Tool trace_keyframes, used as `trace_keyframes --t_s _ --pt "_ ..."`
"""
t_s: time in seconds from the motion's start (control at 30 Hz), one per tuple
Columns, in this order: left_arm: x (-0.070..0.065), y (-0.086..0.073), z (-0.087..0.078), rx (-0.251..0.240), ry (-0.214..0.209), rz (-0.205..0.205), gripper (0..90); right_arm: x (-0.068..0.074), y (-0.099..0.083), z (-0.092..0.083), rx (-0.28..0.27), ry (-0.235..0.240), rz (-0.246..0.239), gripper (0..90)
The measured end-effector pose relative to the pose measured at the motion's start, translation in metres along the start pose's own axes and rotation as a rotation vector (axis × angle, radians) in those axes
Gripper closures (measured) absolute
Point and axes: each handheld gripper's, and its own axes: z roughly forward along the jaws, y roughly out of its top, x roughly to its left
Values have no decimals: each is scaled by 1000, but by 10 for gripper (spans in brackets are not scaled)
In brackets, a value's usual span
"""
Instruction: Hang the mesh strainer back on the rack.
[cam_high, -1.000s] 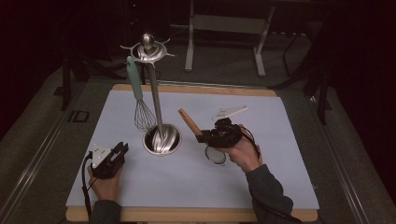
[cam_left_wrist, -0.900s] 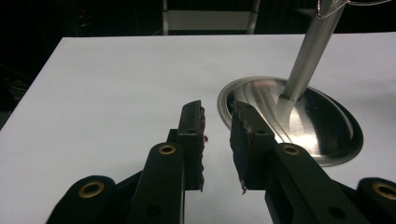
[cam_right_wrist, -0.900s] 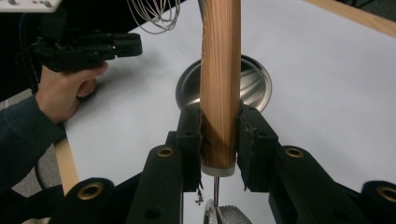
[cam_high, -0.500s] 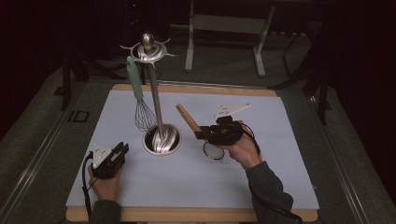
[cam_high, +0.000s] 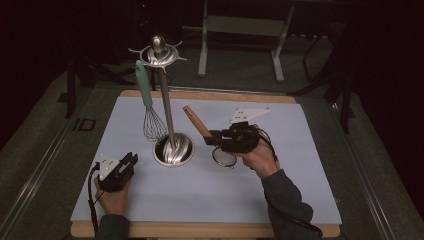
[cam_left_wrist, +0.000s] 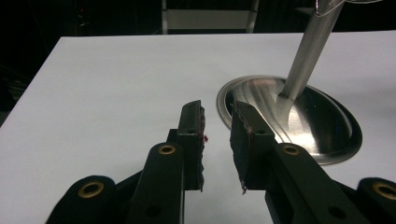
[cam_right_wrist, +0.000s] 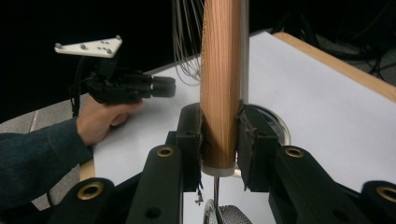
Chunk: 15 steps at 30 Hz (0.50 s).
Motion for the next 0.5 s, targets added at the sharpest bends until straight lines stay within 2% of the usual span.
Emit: trace_keyframes --t_s 0.17,0.5 --pt "0 0 0 0 0 -1 745 3 10 -2 -6 9 -38 720" --pt "0 0 0 -1 0 -2 744 5 33 -12 -61 30 -83 721"
